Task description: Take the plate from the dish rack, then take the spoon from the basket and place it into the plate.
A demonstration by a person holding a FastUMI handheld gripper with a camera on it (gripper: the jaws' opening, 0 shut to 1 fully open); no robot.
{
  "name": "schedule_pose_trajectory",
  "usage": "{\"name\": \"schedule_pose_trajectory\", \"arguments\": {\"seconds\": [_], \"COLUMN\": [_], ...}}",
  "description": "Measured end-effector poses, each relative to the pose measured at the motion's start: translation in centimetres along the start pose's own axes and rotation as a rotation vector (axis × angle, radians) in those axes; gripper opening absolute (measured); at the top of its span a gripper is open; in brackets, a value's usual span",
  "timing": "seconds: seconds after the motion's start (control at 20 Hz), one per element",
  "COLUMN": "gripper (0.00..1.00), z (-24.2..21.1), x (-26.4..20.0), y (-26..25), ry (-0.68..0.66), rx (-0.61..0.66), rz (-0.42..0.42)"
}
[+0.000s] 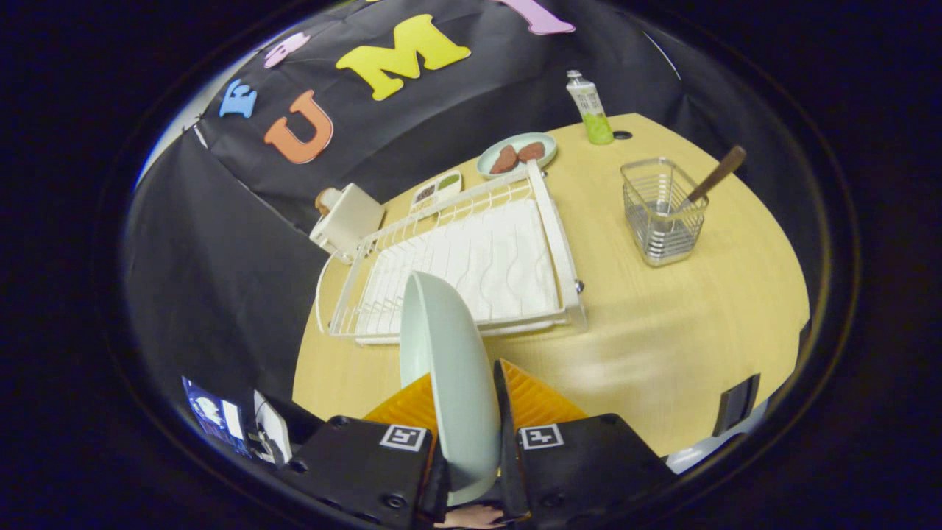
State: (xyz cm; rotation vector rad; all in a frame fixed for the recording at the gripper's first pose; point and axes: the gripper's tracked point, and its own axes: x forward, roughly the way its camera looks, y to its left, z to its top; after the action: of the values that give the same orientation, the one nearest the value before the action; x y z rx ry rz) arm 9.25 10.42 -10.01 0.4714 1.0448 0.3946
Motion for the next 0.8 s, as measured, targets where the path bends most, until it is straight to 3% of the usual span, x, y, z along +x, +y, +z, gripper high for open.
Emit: {"name": "schedule_pose_trajectory", "arguments": {"seconds": [0.5, 0.8], "gripper": [0.34, 0.36], "z": [-5.7, -5.3], "x": [5.3, 6.5], "y": [-2.0, -2.2], "ry": [0.103, 0.111], "rx": [0.194, 0.233], "rz": [0.139, 0.176]}}
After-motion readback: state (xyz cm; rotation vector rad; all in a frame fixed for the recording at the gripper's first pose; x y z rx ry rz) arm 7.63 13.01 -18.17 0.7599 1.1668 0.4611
